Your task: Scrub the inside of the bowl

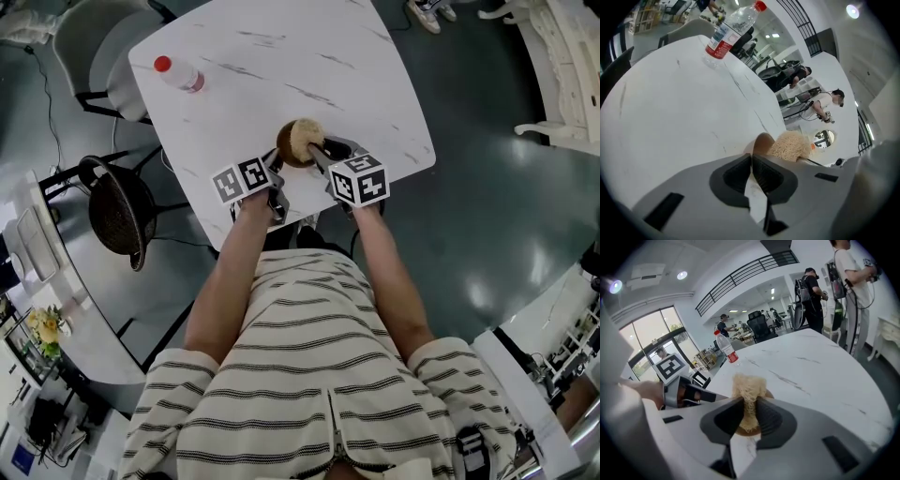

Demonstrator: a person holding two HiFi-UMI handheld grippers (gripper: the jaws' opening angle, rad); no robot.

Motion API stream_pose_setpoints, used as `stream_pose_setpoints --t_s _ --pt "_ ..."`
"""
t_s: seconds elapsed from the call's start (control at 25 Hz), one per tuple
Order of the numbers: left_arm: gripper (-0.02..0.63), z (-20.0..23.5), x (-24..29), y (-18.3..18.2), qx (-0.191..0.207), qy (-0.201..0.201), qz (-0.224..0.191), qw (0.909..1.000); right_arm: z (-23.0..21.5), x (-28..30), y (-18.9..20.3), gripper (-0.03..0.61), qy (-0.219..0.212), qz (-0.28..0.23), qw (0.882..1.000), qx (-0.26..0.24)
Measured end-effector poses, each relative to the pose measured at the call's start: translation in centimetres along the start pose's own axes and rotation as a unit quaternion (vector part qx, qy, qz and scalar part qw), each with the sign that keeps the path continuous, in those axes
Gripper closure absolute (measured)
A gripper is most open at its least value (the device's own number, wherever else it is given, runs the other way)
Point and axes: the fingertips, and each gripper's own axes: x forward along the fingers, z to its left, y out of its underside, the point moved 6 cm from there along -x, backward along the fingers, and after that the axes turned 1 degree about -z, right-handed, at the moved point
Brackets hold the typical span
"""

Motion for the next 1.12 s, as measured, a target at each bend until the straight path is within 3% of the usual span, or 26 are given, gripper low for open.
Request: stream_pose_setpoints --t_s 0.72,1.12 --pt "0.551 0.3 -2.0 0.0 -0.005 0.003 -0.022 0.9997 1.5 -2.5 -1.2 0.494 0.000 -0.049 0.999 -0.001" --pt "0.569 -4.9 -7.4 -2.1 0.056 0.057 -0.096 0.9922 3.5 -6.4 -4.3 0.494 0.012 -0.129 0.991 -0.016"
